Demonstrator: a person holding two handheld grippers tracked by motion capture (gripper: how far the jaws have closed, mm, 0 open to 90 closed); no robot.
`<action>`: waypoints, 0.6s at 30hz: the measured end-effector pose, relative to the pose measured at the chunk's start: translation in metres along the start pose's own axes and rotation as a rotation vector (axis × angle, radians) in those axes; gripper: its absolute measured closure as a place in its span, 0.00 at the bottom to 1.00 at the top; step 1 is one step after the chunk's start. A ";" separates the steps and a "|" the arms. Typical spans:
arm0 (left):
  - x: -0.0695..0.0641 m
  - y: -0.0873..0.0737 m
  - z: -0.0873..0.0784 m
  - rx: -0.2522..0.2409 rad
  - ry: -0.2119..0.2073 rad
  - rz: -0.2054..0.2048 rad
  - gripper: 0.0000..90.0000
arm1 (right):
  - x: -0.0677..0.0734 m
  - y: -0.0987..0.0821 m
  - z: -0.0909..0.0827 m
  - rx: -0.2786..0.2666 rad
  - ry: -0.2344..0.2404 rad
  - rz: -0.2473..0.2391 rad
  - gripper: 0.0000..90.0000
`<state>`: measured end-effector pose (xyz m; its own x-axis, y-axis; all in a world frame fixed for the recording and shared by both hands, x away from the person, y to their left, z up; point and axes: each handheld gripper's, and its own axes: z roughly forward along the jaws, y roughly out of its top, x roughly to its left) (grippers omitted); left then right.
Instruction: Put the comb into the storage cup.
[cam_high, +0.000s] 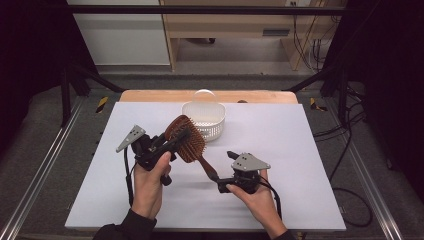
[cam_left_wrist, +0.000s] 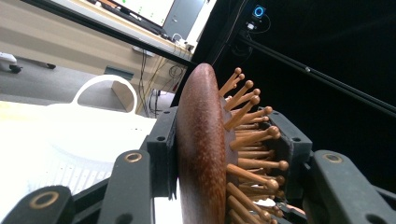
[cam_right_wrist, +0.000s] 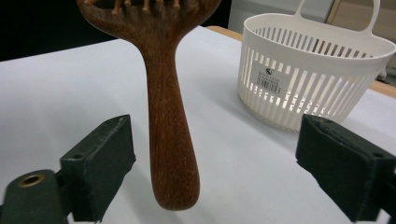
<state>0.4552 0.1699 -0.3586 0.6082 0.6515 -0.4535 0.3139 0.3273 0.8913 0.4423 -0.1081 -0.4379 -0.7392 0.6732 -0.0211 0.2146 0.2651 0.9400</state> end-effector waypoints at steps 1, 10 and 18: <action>0.000 0.000 0.000 -0.001 0.005 0.003 0.57 | -0.002 -0.001 -0.002 0.000 -0.002 0.005 0.12; 0.001 0.003 -0.004 -0.015 0.022 0.018 0.57 | -0.021 -0.010 -0.022 -0.016 -0.053 0.042 0.10; -0.001 0.009 -0.003 -0.041 0.038 0.019 0.57 | -0.039 -0.023 -0.042 -0.073 -0.132 0.068 0.07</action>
<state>0.4549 0.1741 -0.3496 0.5850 0.6833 -0.4369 0.2722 0.3421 0.8994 0.4399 -0.1696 -0.4446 -0.6331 0.7741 0.0035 0.2112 0.1684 0.9628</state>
